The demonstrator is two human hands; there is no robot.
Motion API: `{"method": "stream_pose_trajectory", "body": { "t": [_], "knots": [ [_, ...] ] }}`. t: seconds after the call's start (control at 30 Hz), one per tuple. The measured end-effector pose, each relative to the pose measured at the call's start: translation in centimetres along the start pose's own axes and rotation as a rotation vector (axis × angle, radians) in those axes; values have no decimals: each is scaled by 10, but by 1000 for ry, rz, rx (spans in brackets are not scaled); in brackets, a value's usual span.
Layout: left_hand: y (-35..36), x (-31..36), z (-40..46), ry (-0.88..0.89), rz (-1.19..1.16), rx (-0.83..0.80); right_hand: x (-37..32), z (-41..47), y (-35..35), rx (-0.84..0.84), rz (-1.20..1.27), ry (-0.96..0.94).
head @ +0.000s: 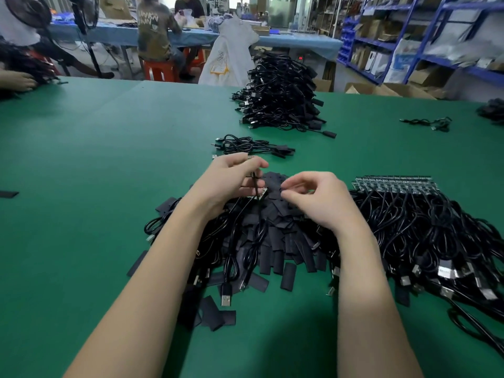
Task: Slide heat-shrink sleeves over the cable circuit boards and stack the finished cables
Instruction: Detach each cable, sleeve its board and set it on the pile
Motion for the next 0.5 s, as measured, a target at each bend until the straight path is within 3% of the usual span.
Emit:
{"method": "stream_pose_trajectory", "body": {
  "t": [0.27,0.5],
  "knots": [
    [6,-2,-3,-7,112,-104,9,1,18,-53,-189,128],
    [-1,-4,-2,-20,-6,6,8,1,21,-64,-213,146]
  ]
}}
Point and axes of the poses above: each hand's wrist, its own z-axis towards the middle knuckle, its own y-axis out of the palm, x = y × z, the point moved 9 cm from there along z, towards the middle knuckle, and after that the axes turned 4 degrees about -x, right-handed, at the moved point
